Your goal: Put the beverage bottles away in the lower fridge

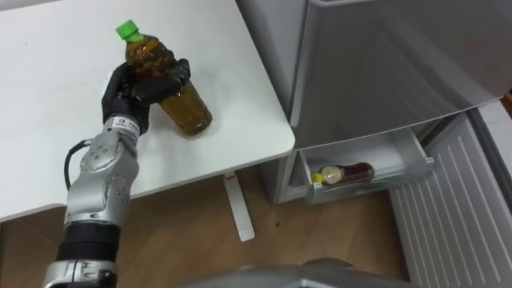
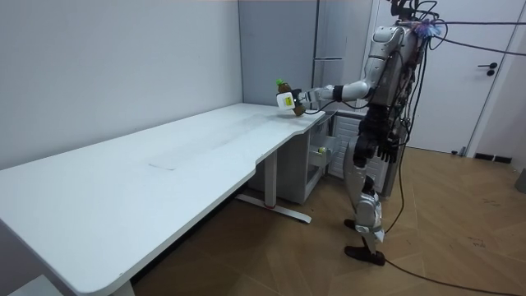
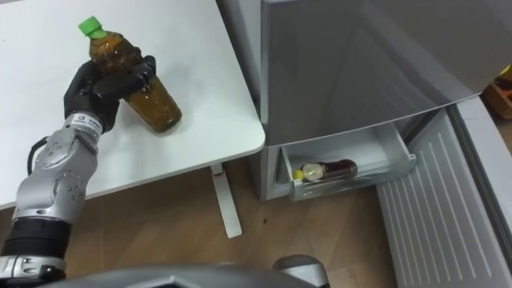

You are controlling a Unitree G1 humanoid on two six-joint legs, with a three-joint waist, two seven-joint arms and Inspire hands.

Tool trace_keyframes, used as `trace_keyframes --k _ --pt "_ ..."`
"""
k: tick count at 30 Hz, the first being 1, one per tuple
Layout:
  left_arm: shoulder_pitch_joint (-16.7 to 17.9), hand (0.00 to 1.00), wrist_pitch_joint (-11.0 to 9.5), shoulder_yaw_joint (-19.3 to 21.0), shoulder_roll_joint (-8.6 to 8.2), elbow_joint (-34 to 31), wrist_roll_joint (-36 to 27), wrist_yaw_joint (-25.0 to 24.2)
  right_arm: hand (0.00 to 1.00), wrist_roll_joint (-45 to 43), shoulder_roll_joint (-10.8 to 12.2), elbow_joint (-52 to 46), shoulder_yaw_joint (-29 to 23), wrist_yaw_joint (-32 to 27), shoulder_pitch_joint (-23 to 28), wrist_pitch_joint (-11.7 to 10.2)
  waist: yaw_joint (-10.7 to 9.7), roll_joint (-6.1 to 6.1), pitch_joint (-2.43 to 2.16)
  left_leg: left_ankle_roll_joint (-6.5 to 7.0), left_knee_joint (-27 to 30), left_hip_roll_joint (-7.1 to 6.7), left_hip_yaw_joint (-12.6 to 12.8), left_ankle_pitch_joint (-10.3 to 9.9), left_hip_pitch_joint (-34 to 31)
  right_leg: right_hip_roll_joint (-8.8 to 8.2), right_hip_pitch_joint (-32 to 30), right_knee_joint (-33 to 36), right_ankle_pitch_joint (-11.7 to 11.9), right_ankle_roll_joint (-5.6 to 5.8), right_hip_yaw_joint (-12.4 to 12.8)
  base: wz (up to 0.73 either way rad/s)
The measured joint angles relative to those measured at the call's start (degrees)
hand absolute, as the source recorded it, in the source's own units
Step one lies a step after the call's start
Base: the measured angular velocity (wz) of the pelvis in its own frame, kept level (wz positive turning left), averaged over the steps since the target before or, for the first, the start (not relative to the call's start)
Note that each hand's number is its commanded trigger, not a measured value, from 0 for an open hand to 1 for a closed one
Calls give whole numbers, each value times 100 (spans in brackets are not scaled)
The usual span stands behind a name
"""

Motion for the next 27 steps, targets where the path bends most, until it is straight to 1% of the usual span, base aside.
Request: trace_keyframes --k 4,7,9,10,11,12,13,14,16,18,20,24,27 --pt "0 100 1 -4 -1 -3 -3 43 0 4 -2 -9 110 9 -4 -2 8 0 -1 0 1 1 -1 0 -5 1 -8 0 0 0 -2 0" --pt "-26 100 1 -2 -1 -28 -6 159 0 -13 -3 -271 178 57 9 37 28 -4 -5 0 4 -1 4 0 -48 -3 -71 27 0 0 -6 -1" --pt "-66 100 1 -30 -1 -29 -100 238 0 -9 -2 -507 184 104 -14 47 37 -21 -19 1 33 -4 4 0 -102 -13 -122 48 0 0 -16 0" --pt "-103 100 1 -65 -1 -30 -120 274 0 3 3 -635 184 123 -52 28 50 -43 -28 1 52 -6 6 1 -110 -19 -152 63 1 -1 -17 0" --pt "-116 100 1 -80 -1 -53 -113 277 0 21 21 -655 183 123 -138 -41 57 -72 -20 1 78 -4 5 1 -125 -21 -160 59 3 -4 -23 0" --pt "-116 100 1 -87 -2 -78 -112 278 0 36 32 -663 182 123 -177 -73 53 -88 -23 1 86 -3 5 1 -133 -21 -161 46 7 -9 -27 0" --pt "-116 100 1 -106 -2 -144 -100 279 0 50 56 -712 183 124 -225 -117 56 -120 -42 1 93 8 2 1 -157 -17 -153 -20 34 -20 -46 0" --pt "-116 100 1 -113 -2 -262 -36 285 0 45 88 -852 182 128 -251 -151 61 -143 -51 1 113 21 -4 1 -196 -18 -167 -40 54 -27 -79 5" --pt "-116 100 1 -135 -3 -446 -44 354 0 57 129 -986 192 159 -328 -218 79 -157 -51 -1 122 33 -8 2 -214 -13 -150 -103 85 -34 -96 0" --pt "-116 100 0 -189 -1 -590 -51 394 0 57 153 -1216 402 216 -362 -254 87 -156 -50 -3 121 45 -12 3 -210 -12 -126 -119 99 -36 -111 2" --pt "-116 100 1 -368 -1 -785 -53 387 0 56 155 -1564 660 335 -360 -258 210 -154 -49 -8 118 47 -12 6 -207 -7 -133 -119 99 -37 -108 0" --pt "-116 100 2 -522 0 -946 -155 260 0 59 143 -2166 1035 629 -337 -272 319 -150 -45 -11 122 54 -7 8 -217 -3 -147 -120 102 -42 -91 0" --pt "-115 100 2 -712 1 -1098 -218 182 0 54 142 -2586 1307 886 -311 -267 404 -157 -42 -14 123 54 -8 9 -244 -13 -168 -116 103 -43 -106 1"
